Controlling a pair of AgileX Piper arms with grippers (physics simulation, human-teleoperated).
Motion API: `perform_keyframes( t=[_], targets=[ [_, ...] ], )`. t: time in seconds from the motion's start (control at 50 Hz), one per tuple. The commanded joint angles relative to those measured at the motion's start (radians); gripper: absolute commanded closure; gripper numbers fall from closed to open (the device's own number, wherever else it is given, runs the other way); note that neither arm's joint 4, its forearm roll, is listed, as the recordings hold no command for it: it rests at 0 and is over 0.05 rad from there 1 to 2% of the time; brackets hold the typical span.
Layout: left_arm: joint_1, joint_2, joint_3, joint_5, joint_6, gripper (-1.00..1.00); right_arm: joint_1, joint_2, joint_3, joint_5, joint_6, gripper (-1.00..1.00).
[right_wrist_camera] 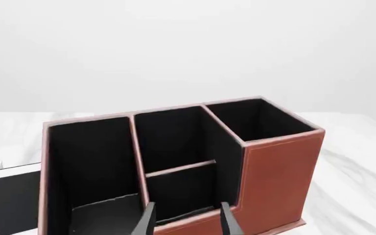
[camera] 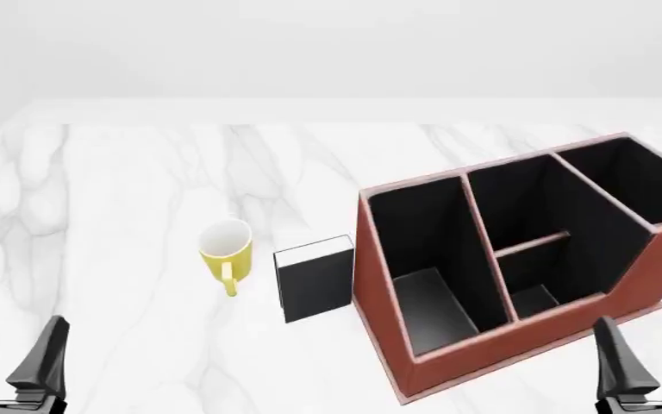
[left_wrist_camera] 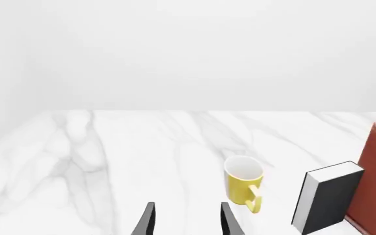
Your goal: Pick up the book and place it in the back compartment of the caddy.
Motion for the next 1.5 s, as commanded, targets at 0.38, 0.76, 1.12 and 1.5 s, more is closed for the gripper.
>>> perform_keyframes(
  t=[0.38, 0.76, 1.12, 1.5],
  targets=[
    [-0.311, 0.486, -0.550, 0.161, 0.159, -1.00, 0.011, 0.019, -0.001, -0.014, 0.001, -1.00],
    [-0.494, 0.931, -1.219, 0.613, 0.397, -1.00, 0.012, 0.014, -0.001, -0.011, 0.002, -1.00],
    [-0.562, 1.216, -1.348, 0.696, 0.479, -1.00, 0.015, 0.006, -0.001, -0.009, -0.006, -1.00],
    [-0.599, 1.428, -1.439, 0.714, 0.491, -1.00, 0.015, 0.034, 0.000, -0.030, 0.001, -1.00]
  ],
)
